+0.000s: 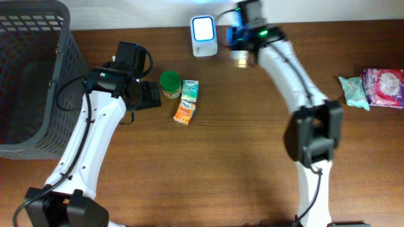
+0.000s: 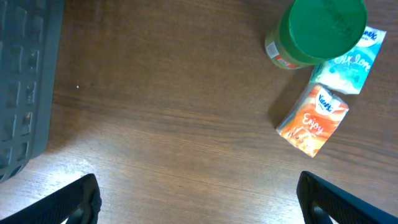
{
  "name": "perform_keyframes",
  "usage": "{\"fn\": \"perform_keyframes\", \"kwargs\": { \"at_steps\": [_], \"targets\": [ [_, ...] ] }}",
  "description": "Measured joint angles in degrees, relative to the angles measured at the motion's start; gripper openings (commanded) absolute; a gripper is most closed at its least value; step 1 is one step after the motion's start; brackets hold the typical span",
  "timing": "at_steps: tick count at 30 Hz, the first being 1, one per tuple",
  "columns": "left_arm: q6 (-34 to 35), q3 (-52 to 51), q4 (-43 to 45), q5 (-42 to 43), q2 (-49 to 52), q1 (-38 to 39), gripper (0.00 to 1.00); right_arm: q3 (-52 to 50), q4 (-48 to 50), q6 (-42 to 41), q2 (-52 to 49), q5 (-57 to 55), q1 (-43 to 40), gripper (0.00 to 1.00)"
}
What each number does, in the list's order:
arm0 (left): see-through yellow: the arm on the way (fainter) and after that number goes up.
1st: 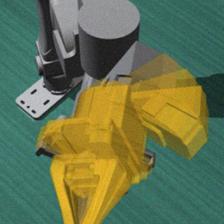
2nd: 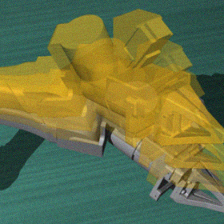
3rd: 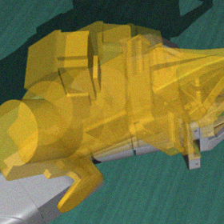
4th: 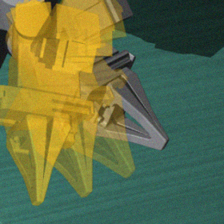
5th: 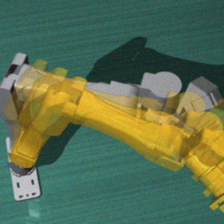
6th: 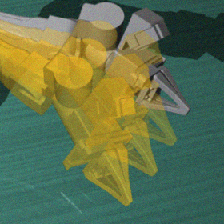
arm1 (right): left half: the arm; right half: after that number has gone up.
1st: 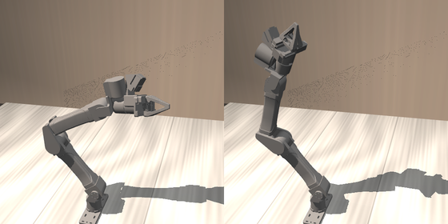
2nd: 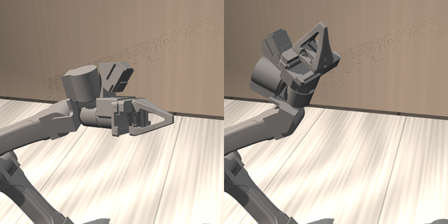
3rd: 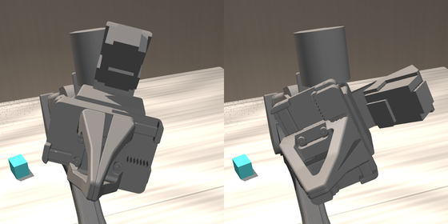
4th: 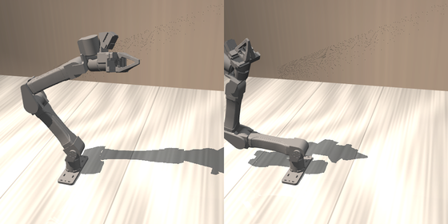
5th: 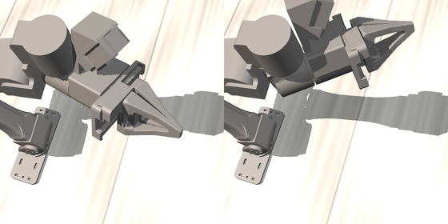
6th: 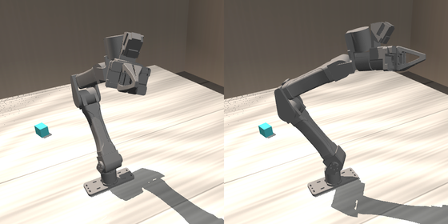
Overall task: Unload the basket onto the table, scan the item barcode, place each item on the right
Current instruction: 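Carry Pantene tube to far right and set it beside wipes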
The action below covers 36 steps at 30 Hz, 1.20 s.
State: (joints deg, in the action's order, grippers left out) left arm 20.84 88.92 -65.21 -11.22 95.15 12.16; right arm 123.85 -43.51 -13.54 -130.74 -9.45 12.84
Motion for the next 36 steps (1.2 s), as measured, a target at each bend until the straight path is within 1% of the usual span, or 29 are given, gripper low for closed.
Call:
{"fn": "perform_keyframes", "kwargs": {
  "at_steps": [2, 3, 5, 9, 10, 11, 13, 17, 18, 20, 21, 22, 25, 26, 27, 28, 30, 31, 33, 36],
  "targets": [
    [0.0, 0.0, 0.0, 0.0, 0.0, 0.0, 0.99, 1.2, -7.54, 0.02, 3.1, -5.92, -6.45, 0.04],
    [0.0, 0.0, 0.0, 0.0, 0.0, 0.0, 0.99, 1.62, -13.86, -0.02, 4.44, -9.53, -11.89, 0.04],
    [0.0, 0.0, 0.04, 0.0, 0.0, 0.0, 0.99, 1.66, -20.39, 0.7, 4.46, -12.2, -19.56, 0.04],
    [0.0, 0.0, -0.04, 0.0, 0.0, 0.0, 0.99, 1.66, -24.74, 6.27, 4.13, -12.15, -29.0, 0.04],
    [0.0, 0.0, -0.04, 0.0, 0.0, 0.0, 0.99, 1.66, -24.9, 6.21, 3.98, -12.15, -29.99, 0.04],
    [0.0, 0.0, -0.04, 0.0, 0.0, 0.0, 0.99, 1.66, -25.05, 5.66, 3.21, -12.13, -33.31, 0.04],
    [-0.02, 0.0, -0.02, 0.0, 0.0, 0.0, 0.99, 1.66, -25.07, 2.49, 2.49, -11.89, -36.85, 0.04],
    [0.0, 0.0, -0.07, 0.0, 0.0, 0.0, 0.99, 1.66, -26.14, -6.97, 1.99, -11.91, -47.06, 0.04],
    [0.0, 0.0, -0.07, 0.0, 0.0, 0.0, 0.99, 1.6, -26.8, -10.58, 1.97, -11.72, -49.53, 0.04],
    [0.0, 0.0, -0.07, 0.0, 0.0, 0.0, 0.99, 0.66, -26.12, -15.93, 1.99, -9.64, -52.35, 0.04],
    [0.0, 0.0, -0.07, 0.0, 0.0, 0.0, 0.99, -0.11, -25.49, -17.27, 1.99, -8.39, -53.02, 0.04],
    [0.0, 0.0, -0.04, 0.0, 0.0, 0.0, 0.99, -2.4, -23.76, -19.87, 1.99, -5.7, -54.14, 0.04],
    [0.0, 0.0, -0.07, 0.0, 0.0, 0.0, 0.99, -9.14, -17.53, -23.04, 1.64, 1.95, -54.73, 0.04],
    [0.0, 0.0, -0.04, 0.0, 0.0, 0.0, 0.99, -10.56, -16.83, -23.43, 1.6, 4.02, -54.58, 0.04],
    [0.0, 0.0, -0.09, 0.0, 0.0, 0.0, 0.99, -11.47, -16.5, -23.78, 1.55, 5.99, -54.31, 0.22],
    [0.0, 0.0, -0.07, 0.0, 0.0, 0.0, 0.99, -11.8, -16.41, -24.09, 1.49, 7.52, -54.05, 0.43],
    [0.0, 0.0, -0.09, 0.0, 0.0, 0.0, 0.99, -11.76, -16.74, -24.0, 1.53, 9.35, -53.66, 0.47],
    [-0.02, 0.0, -0.09, 0.0, 0.0, 0.0, 0.99, -11.76, -17.97, -24.02, 1.53, 9.86, -53.62, 0.54],
    [0.0, 0.0, -0.07, 0.0, 0.0, 0.0, 0.99, -11.69, -20.5, -24.04, 1.79, 10.67, -53.62, 0.59],
    [-0.02, 0.0, -0.09, 0.0, 0.0, 0.0, 0.99, -11.69, -22.25, -23.98, 4.24, 11.13, -53.31, 0.6]
  ]
}}
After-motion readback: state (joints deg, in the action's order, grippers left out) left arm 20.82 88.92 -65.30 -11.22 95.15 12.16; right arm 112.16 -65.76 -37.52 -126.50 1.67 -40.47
